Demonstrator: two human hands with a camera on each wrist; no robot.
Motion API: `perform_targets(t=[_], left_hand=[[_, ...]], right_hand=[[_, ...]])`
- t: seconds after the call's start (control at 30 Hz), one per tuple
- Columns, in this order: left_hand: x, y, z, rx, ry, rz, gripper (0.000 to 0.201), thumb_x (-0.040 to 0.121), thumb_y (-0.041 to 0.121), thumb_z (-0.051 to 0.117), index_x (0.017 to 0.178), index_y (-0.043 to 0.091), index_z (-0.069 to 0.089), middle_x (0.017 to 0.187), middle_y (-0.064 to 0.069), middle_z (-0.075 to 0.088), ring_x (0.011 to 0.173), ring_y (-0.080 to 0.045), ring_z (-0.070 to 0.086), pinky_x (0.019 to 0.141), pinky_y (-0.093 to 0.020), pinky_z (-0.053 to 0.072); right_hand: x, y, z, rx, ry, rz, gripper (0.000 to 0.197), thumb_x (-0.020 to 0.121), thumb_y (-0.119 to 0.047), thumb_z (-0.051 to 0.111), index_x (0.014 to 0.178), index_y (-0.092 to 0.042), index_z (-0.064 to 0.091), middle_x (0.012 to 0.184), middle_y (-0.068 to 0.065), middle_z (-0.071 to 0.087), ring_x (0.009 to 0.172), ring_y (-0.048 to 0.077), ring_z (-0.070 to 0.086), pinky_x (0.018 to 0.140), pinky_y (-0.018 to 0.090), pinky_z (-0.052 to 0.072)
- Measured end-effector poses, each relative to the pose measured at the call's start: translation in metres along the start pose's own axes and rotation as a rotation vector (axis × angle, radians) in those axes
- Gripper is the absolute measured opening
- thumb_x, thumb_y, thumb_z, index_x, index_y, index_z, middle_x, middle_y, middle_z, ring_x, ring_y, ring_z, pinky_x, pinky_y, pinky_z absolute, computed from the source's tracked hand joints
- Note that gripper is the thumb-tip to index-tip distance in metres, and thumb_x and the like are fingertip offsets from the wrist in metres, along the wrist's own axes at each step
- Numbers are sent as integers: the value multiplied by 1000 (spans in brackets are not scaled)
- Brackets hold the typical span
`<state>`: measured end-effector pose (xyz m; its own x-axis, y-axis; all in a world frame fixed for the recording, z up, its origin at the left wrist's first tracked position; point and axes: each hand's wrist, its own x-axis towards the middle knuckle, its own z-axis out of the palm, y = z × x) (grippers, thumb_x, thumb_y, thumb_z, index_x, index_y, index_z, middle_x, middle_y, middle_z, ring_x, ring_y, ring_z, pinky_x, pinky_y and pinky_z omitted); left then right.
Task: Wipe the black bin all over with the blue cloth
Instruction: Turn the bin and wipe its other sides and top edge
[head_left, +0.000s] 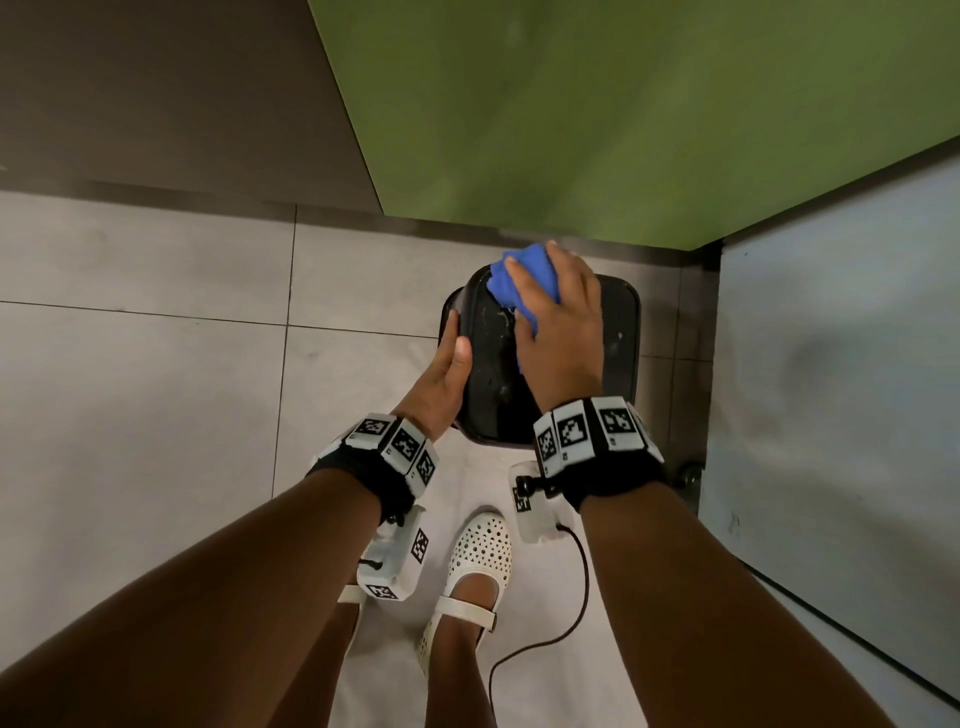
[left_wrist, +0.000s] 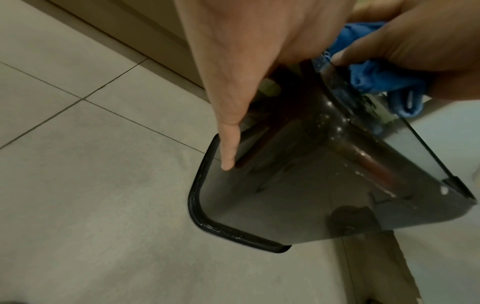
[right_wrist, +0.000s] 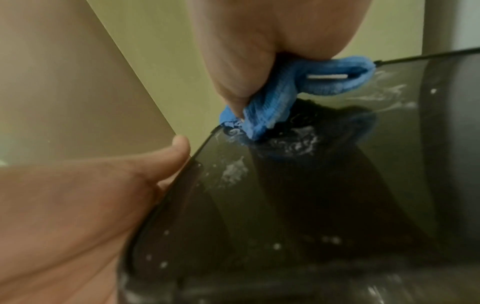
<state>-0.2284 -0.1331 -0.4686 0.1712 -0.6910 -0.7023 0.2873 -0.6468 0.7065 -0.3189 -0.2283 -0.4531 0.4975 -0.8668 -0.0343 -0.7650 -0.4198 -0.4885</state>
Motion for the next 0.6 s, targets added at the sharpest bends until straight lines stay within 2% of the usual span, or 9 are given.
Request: perform_targets(t=[0.13,0.2,0.27,0.37,0.47,0.53,0.6], left_hand=[[4,-1,-1,-13,-9,-39,55,99,44,22,148,39,-2,157,7,19,142,-17,28,114,-48,32],[6,0,-1,-27,-29,-34,56,100,42,23,148,39,-5,157,6,17,142,-18,28,112,-49,33],[9,-2,-1,-31,-51,-8,57,100,40,25,148,38,-6,158,7,14,143,-18,27,113,-49,33],[14,-2,-4,-21,-71,17,66,92,48,32,148,39,-3,158,9,14,143,-15,25,115,-47,29],[21,4,-2,-21,-20,48,74,86,45,34,151,27,3,159,6,13,146,-11,16,121,-40,17],[23,9,6,30,61,91,64,95,42,28,151,19,7,159,2,14,146,-11,14,122,-29,10],[25,10,14,88,174,127,53,102,31,21,151,14,10,158,-1,16,146,-12,15,117,-20,12]], right_hand=[[4,1,-5,32,-11,12,46,82,-36,47,123,-22,59,145,21,34,130,37,35,104,44,35],[8,5,-7,-27,-56,3,46,87,-43,48,130,-27,52,150,20,24,134,36,29,105,43,33],[12,11,-5,-107,-113,-3,52,89,-49,48,138,-31,41,152,18,22,137,37,23,108,44,28],[17,8,5,-138,-108,-78,52,88,-51,42,136,-30,43,145,16,37,136,38,27,111,46,26],[20,5,13,-105,-67,-163,44,87,-44,47,124,-23,58,127,17,54,129,41,37,107,52,32],[22,6,16,-71,-27,-174,39,88,-40,48,118,-19,63,118,17,59,123,41,45,103,50,37],[21,7,19,-87,2,-200,36,89,-35,47,115,-18,65,114,18,61,117,41,50,99,48,42]])
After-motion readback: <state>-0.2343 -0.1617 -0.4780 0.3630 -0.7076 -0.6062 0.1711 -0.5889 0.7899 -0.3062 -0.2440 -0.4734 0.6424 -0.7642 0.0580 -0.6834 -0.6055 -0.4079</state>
